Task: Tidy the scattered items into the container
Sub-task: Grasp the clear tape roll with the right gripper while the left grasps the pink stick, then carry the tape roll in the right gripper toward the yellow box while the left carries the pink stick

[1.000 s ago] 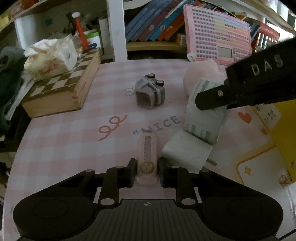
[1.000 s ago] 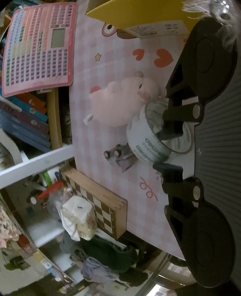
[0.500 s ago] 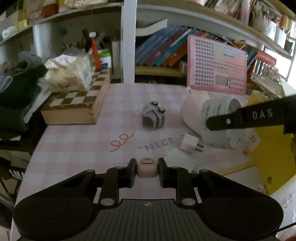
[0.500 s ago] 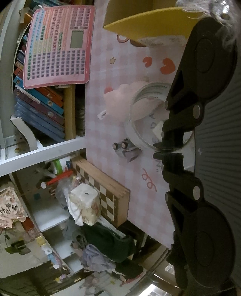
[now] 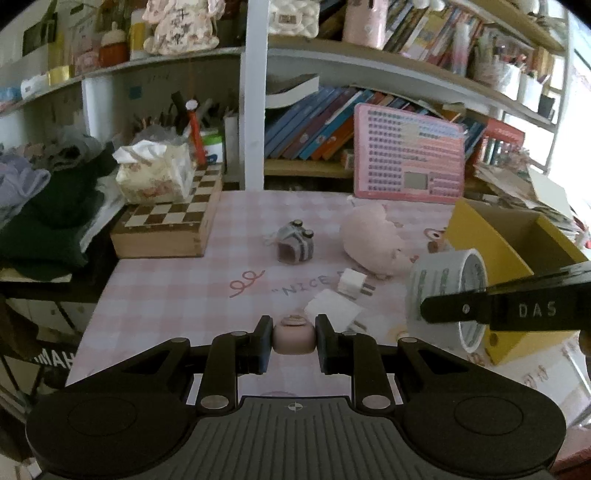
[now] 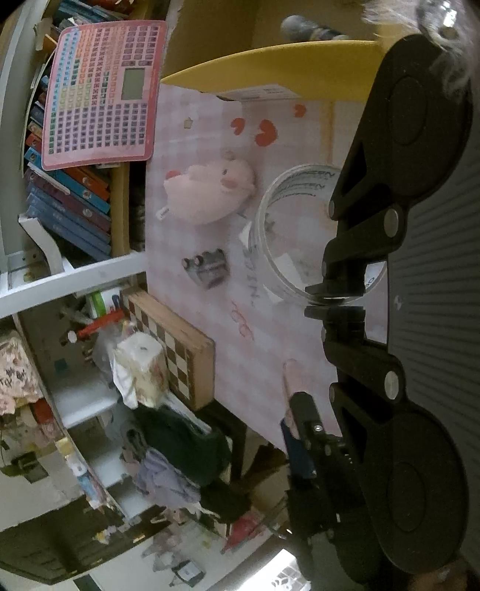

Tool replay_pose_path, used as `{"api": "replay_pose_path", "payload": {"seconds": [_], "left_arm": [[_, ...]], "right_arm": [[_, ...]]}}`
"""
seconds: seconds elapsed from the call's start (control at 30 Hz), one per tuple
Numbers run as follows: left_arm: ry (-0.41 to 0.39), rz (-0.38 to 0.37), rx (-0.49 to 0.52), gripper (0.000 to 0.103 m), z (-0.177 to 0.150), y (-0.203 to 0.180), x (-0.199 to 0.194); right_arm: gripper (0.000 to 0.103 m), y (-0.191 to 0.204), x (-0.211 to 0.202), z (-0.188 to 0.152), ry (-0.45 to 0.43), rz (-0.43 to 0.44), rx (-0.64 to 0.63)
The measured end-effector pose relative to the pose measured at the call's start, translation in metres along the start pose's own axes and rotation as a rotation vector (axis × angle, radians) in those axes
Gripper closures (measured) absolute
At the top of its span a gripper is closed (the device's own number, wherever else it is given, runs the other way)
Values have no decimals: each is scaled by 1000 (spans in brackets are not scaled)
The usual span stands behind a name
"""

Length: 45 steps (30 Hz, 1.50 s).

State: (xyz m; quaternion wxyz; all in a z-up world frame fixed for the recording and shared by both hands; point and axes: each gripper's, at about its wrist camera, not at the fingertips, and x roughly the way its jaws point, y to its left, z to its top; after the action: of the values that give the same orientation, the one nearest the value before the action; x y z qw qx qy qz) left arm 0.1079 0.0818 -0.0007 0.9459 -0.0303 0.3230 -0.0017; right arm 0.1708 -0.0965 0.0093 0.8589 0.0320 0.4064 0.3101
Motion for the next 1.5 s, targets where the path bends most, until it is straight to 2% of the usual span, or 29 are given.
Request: {"api": "replay_pose_path", "payload": {"seconds": [0.37,0.63,1.03,1.5], "left_arm": [[-42,-88,35,80,-16,-14,-56],[-47,-173,86,80,-24,-32,-75],[-51,-302,155,80,-24,-69,-83],[-54,-432,233,80,-8,-133,-69]], "right_arm": [[99,12,-56,-41,-17,-34,42],[99,8,-89,-71,-38,-98,121],[99,-6,-131,-100,-67,-209,196],[99,-64,-172,-119,-78,-314,307]]}}
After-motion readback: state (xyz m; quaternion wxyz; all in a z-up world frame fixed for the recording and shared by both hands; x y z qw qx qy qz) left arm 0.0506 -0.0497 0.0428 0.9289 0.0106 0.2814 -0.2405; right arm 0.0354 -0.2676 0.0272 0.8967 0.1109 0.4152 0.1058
